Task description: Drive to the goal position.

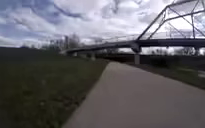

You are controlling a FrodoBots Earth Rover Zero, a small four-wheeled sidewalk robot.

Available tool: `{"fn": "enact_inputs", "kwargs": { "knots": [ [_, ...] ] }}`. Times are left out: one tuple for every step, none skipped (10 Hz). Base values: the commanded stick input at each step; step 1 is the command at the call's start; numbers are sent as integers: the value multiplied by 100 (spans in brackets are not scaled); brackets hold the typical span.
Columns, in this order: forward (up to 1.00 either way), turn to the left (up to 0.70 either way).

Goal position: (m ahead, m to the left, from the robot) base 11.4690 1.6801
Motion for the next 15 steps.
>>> {"fn": "enact_inputs", "kwargs": {
  "knots": [
    [100,-40],
    [100,-40],
    [100,-35],
    [100,-17],
    [100,0],
    [100,0],
    [100,0],
    [100,0],
    [100,0],
    [100,0],
    [100,0],
    [100,0],
    [100,0],
    [100,1],
    [100,2]
  ]
}}
